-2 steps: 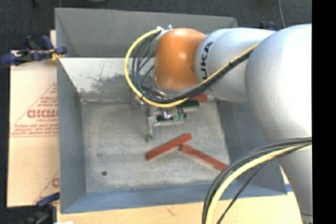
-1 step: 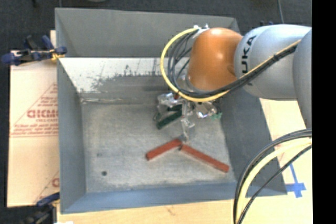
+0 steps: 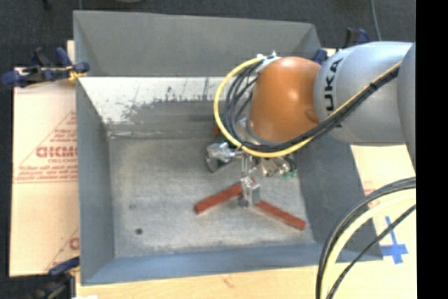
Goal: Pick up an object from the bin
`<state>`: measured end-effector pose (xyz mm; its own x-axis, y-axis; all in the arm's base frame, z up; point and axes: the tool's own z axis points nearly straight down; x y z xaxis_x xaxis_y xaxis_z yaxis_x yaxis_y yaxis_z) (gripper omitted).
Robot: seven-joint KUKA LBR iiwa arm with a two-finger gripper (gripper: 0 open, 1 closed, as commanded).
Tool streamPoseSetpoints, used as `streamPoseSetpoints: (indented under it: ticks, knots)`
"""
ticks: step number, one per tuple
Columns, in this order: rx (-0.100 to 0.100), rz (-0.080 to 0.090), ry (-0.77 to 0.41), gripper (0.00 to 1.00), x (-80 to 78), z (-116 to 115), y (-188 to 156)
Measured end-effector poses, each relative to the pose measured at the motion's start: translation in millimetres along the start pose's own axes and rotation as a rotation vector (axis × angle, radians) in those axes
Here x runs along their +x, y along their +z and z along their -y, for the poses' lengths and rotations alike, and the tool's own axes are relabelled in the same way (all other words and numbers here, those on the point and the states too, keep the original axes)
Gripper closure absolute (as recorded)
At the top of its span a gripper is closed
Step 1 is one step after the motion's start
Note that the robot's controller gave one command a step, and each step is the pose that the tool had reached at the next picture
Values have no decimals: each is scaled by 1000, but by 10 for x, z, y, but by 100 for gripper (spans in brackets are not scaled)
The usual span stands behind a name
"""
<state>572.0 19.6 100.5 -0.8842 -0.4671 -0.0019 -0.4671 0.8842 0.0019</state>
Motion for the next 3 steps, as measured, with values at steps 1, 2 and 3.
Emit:
streamPoseSetpoints:
  ticks: [1,2,3]
  knots:
    - [1,3,21,0,224,-46,298]
    - [1,5,22,0,212,-43,292]
    - [1,6,24,100,206,-42,286]
